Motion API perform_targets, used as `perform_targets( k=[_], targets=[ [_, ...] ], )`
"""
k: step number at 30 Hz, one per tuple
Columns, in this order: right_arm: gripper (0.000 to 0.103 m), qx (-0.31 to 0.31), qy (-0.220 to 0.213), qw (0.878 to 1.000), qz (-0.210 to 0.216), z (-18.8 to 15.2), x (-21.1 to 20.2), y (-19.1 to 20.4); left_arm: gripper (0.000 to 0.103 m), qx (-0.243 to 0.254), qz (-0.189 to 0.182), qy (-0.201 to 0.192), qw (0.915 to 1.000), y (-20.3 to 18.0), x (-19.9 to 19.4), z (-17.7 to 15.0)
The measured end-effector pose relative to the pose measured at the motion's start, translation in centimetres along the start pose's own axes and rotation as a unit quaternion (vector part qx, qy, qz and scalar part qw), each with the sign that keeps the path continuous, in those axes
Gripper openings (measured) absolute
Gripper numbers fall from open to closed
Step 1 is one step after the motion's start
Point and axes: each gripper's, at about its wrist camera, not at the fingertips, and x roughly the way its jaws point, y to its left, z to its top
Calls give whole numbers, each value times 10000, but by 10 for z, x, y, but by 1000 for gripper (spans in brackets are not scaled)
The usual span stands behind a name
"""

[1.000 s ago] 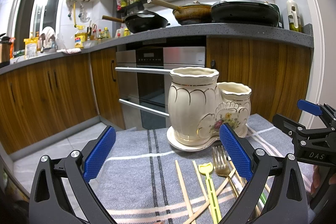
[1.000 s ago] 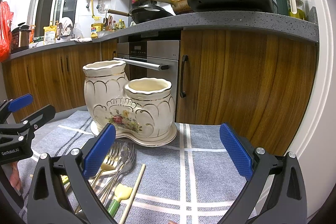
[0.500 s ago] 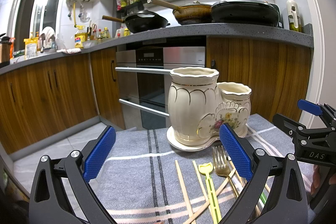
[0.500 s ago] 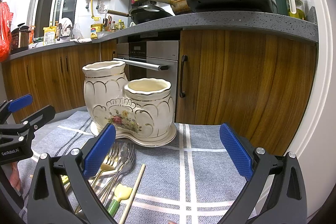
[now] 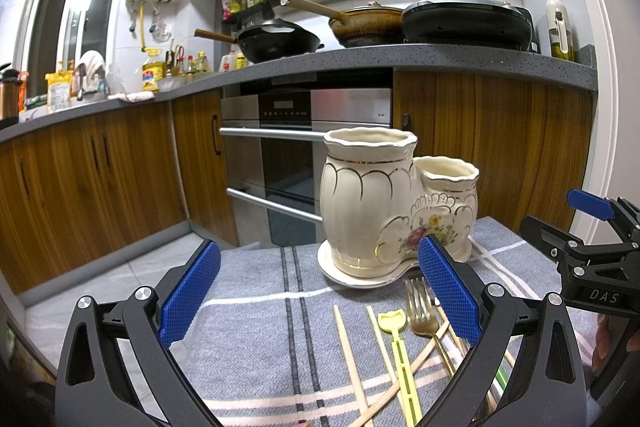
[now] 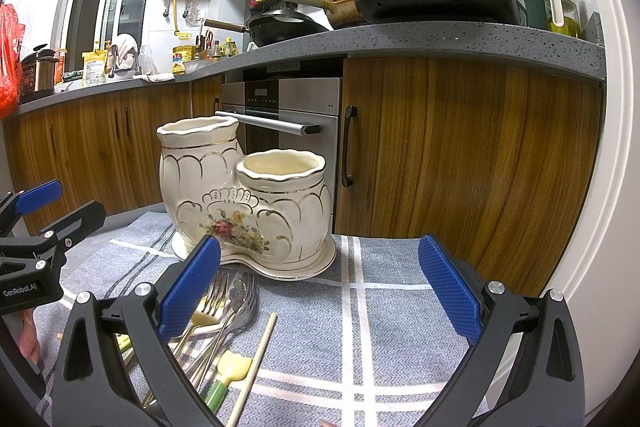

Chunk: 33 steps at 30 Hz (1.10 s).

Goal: Organize utensils

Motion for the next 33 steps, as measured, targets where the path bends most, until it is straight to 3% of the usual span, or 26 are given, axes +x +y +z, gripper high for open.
perform_targets(
  k=[11, 16, 21, 28, 33],
  targets=[
    [98, 45, 25, 10000, 15, 0, 0, -1, 98, -3, -68, 60, 10000, 0, 1, 0],
    [98, 154, -20, 9999, -36, -1, -2, -6, 98, 620, 141, 128, 9979, -4, 1, 2],
    [98, 172, -28, 9996, 200, 0, -5, -4, 98, 446, 202, 225, 9985, 14, 3, 7],
    [98, 328, 293, 9985, 338, 1, 0, -10, 98, -16, 21, 686, 9976, 33, 11, 9],
    [98, 653, 480, 9958, 418, 0, 2, -22, 95, 2, -188, 1390, 9901, 29, 30, -2]
  ],
)
